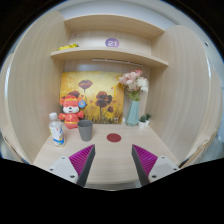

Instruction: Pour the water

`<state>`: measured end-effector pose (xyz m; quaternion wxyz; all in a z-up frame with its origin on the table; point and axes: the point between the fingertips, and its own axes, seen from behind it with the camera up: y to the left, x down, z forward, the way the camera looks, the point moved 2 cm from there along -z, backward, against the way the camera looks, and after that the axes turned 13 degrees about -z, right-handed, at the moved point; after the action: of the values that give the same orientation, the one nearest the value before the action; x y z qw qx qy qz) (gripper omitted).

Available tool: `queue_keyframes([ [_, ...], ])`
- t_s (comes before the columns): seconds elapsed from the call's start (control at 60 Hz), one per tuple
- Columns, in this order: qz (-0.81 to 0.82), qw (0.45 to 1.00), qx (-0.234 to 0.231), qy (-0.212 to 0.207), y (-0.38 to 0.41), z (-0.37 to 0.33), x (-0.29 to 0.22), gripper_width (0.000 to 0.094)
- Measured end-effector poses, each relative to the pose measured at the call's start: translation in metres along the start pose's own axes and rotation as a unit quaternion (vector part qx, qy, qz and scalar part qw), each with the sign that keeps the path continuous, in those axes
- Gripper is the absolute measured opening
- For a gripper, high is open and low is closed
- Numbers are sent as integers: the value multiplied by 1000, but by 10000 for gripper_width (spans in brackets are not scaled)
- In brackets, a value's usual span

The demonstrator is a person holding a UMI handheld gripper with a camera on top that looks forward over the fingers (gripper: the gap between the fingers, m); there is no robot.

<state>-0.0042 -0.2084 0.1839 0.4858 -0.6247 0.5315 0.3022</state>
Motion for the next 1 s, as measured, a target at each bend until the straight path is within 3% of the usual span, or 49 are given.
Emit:
queue_keyframes([
  [0.117, -18, 998, -45, -38, 85, 18, -6, 762],
  [0.25, -18, 993, -116, -33, 178, 41, -7, 758],
  [0.383, -21, 987, -154, -39, 243, 74, -22, 758],
  [0.867, -26, 990, -129, -45, 292, 210, -60, 738],
  [0.917, -29, 990, -132, -51, 294, 217, -59, 712],
  [1.0, -13, 991, -129, -42, 297, 226, -51, 567],
])
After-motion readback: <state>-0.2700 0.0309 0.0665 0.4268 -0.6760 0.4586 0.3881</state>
